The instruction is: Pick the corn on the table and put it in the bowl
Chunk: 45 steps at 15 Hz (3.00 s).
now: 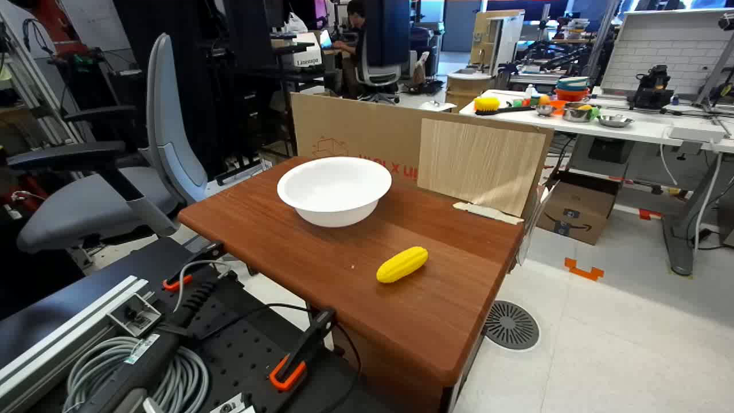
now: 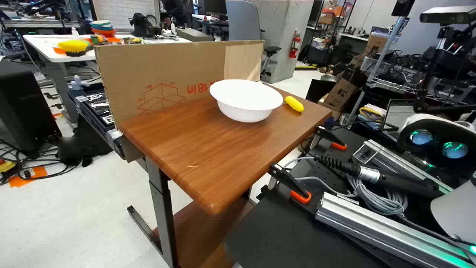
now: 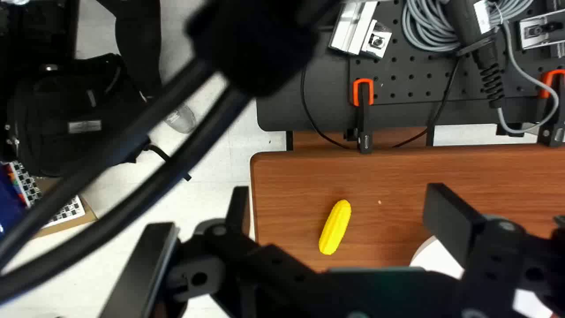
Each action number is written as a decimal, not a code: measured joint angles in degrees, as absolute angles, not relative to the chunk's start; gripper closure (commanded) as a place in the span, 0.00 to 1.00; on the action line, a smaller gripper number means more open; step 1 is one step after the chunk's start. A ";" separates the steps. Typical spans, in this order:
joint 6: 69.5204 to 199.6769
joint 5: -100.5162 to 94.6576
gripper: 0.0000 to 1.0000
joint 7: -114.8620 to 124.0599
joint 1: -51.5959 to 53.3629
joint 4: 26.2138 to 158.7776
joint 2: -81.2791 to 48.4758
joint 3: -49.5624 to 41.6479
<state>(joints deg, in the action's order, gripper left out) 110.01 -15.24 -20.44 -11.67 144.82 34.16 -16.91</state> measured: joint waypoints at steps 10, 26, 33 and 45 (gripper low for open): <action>110.14 -15.19 0.00 -20.37 -11.67 144.82 34.16 -16.91; 131.99 11.81 0.00 -20.27 -4.52 135.00 12.62 -17.89; 131.99 12.48 0.00 -19.36 -6.82 129.48 0.18 -17.30; 132.36 1.92 0.00 -12.01 -7.36 129.33 -8.01 -11.88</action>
<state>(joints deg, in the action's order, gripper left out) 132.36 1.92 -12.01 -7.36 129.33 -8.01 -11.88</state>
